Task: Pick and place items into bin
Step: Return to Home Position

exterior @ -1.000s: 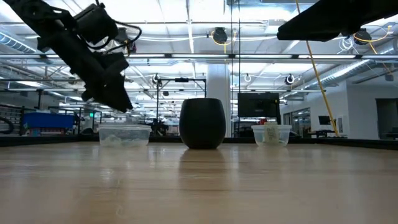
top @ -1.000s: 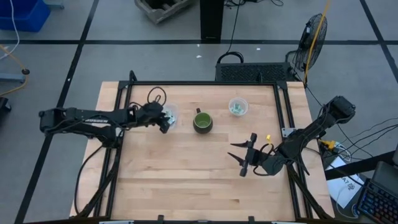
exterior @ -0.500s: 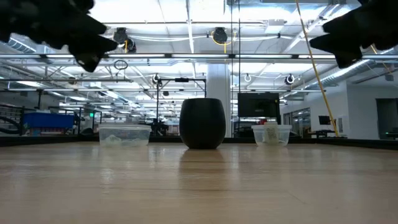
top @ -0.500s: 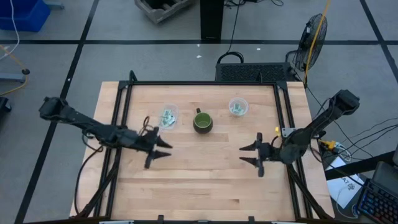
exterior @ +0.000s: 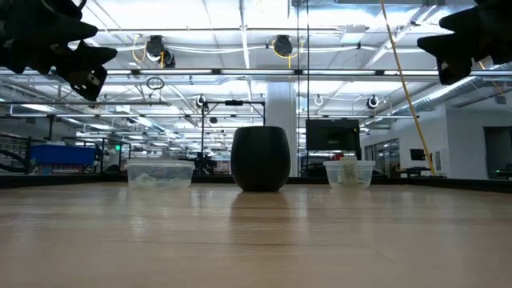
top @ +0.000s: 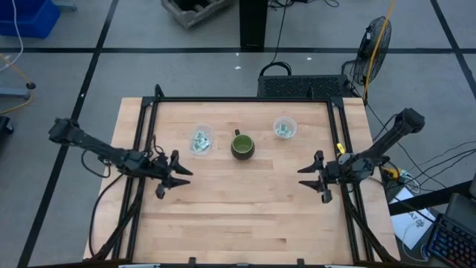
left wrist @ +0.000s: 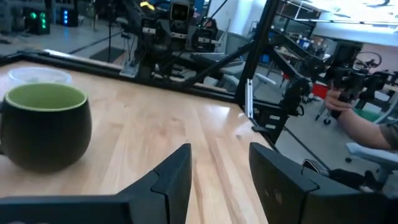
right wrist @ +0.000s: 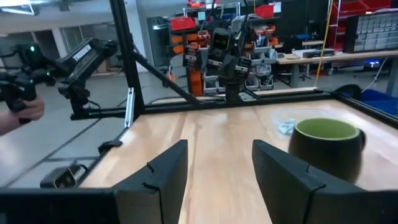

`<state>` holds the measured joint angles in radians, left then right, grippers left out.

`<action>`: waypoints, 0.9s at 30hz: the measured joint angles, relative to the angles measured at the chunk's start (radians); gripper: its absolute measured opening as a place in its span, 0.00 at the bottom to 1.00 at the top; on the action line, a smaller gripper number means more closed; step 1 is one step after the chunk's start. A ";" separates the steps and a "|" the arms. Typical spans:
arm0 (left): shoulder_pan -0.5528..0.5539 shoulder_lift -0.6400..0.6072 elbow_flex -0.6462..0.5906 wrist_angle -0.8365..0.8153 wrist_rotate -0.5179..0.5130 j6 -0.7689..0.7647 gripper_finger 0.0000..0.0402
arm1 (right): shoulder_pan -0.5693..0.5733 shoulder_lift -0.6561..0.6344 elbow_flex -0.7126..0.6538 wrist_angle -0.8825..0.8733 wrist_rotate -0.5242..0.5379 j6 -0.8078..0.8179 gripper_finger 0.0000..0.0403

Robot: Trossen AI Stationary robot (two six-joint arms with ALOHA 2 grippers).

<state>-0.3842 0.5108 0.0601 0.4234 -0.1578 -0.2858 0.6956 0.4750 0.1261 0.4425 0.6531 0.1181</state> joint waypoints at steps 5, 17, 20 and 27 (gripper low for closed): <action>0.001 -0.154 0.000 -0.134 0.001 0.016 0.41 | 0.000 -0.184 0.000 -0.179 -0.006 -0.014 0.42; 0.042 -0.430 0.000 -0.333 0.055 0.164 0.41 | 0.000 -0.466 0.001 -0.525 -0.065 -0.017 0.42; 0.066 -0.466 0.000 -0.384 0.072 0.180 0.41 | 0.000 -0.473 0.002 -0.559 -0.057 -0.027 0.42; 0.125 -0.492 -0.049 -0.404 0.140 0.160 0.34 | -0.001 -0.473 0.003 -0.565 -0.137 -0.078 0.42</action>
<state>-0.2590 0.0187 0.0113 0.0198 -0.0177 -0.1262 0.6949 0.0021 0.1295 -0.1221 0.5159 0.0402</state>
